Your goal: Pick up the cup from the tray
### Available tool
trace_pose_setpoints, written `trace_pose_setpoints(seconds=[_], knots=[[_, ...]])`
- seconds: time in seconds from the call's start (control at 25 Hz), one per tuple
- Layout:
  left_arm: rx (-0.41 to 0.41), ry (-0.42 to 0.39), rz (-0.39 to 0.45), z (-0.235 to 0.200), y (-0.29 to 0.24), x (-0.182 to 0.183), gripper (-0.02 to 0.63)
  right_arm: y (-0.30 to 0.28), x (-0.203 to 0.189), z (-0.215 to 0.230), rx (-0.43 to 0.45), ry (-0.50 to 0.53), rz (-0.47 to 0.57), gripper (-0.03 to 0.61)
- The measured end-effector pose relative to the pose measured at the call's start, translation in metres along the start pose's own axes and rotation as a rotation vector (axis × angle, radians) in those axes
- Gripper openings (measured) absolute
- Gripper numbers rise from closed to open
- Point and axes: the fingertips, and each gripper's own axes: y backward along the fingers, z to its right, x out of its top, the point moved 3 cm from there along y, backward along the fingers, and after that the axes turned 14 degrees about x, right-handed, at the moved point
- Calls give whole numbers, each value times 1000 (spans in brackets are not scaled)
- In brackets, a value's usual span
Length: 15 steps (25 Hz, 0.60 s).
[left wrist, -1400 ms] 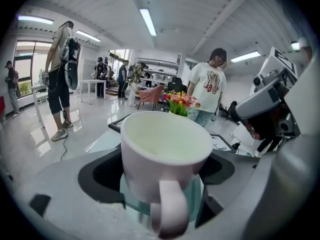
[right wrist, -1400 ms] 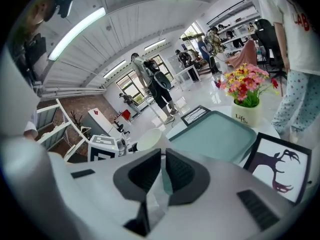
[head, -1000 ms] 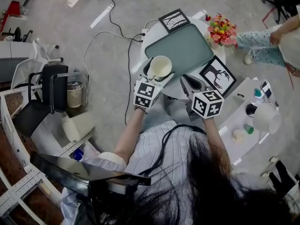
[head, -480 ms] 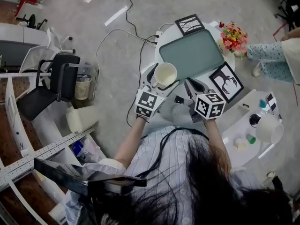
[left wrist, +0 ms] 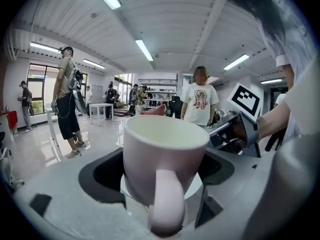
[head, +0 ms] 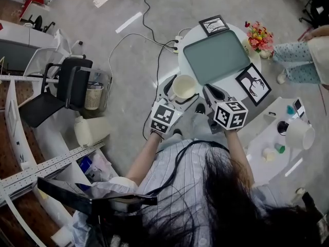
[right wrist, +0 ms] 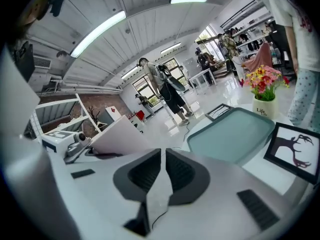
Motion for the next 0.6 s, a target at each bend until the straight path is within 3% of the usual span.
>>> trace_pose_setpoints(seconds=[0.6], knots=[[-71, 8, 29, 15, 137, -56, 451, 28, -103, -115, -73, 20, 55, 44]])
